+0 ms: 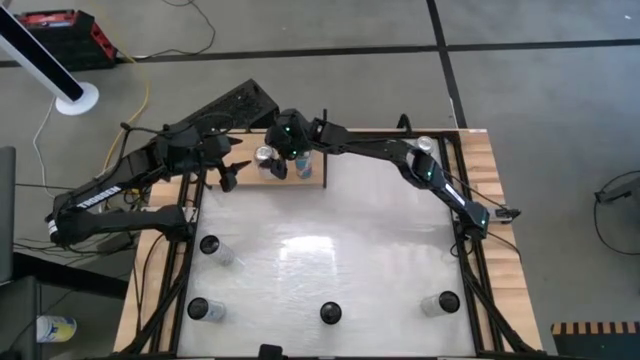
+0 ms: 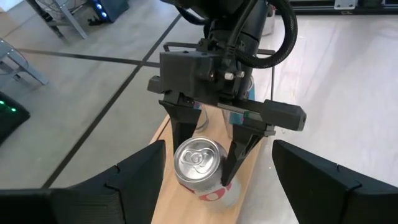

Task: Place canned beverage on shelf
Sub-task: Put the left silver soda can on the shelf

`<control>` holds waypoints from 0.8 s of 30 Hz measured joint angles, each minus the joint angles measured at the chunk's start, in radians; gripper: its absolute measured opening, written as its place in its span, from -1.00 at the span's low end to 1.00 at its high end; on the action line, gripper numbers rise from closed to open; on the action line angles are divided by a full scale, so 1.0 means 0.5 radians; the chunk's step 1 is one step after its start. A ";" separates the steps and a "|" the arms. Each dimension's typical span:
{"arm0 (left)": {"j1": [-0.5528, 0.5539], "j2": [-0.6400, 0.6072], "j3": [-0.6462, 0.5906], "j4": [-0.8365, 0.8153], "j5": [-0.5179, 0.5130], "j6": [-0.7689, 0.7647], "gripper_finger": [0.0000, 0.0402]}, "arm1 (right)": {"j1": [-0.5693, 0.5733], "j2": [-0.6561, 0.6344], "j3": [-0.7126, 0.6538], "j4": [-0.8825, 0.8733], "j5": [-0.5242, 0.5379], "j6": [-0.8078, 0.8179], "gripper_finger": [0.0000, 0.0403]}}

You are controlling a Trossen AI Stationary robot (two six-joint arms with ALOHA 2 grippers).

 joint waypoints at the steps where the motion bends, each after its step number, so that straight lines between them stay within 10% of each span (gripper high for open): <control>1: -0.001 0.000 0.000 0.000 0.000 0.001 0.40 | 0.003 0.000 -0.004 0.007 0.001 -0.001 0.61; 10: -0.001 0.000 0.000 -0.018 0.026 0.001 0.40 | 0.009 -0.010 -0.007 0.002 0.004 0.001 0.93; 24: 0.008 0.003 -0.213 0.116 -0.003 0.036 0.40 | -0.004 -0.314 -0.006 -0.170 0.017 -0.116 0.91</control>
